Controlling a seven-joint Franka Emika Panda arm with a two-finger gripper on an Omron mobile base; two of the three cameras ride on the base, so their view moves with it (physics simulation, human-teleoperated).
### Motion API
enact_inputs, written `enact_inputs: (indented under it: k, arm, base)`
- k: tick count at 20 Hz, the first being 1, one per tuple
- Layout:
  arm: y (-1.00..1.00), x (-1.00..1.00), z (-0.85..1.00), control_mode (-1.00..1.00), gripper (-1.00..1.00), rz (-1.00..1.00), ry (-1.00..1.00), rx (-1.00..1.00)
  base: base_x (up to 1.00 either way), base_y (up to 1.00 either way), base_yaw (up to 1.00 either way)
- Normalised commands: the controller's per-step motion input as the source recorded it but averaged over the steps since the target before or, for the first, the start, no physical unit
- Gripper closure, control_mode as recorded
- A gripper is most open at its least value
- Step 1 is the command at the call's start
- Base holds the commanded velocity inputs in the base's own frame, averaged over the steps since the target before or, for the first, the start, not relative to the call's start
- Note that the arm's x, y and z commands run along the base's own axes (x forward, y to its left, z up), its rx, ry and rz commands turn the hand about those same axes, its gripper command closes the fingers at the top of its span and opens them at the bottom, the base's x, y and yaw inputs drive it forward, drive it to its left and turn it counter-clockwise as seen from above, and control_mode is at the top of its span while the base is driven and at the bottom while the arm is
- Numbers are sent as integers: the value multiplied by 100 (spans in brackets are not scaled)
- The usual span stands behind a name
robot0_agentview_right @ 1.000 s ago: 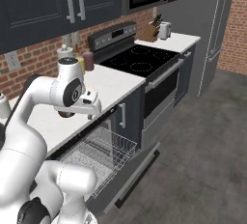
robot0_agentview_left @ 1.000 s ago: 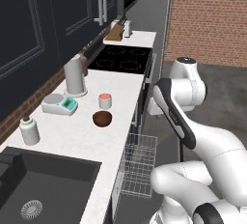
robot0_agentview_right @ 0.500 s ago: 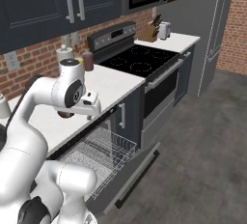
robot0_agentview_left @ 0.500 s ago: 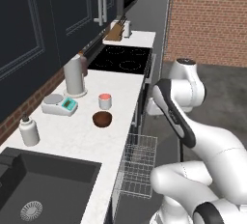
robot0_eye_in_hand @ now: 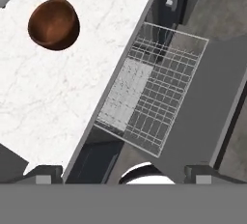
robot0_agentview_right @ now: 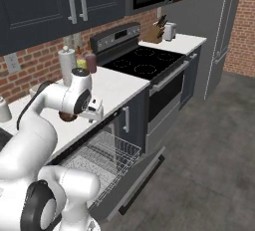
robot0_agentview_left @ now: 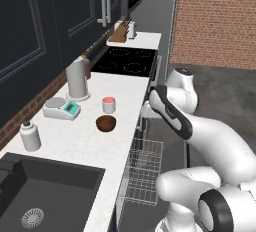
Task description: Pick up the cup and bowl from the counter, place them in the dishwasher, and close the dishwasher door.
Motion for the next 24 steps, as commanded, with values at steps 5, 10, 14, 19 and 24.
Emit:
enact_inputs:
  k: [5, 10, 14, 19, 24]
  arm:
    - [2, 97, -13, -100, -100, 0, 0, 0]
    - [0, 80, -12, -100, -100, 0, 0, 5]
    - [1, 60, -1, -100, -100, 0, 0, 11]
    - [7, 58, -7, -100, -100, 0, 0, 14]
    - [16, 69, -11, -100, -100, 0, 0, 9]
  base:
    - [0, 0, 0]
    - [0, 0, 0]
    - [0, 0, 0]
    - [0, 0, 0]
    - [0, 0, 0]
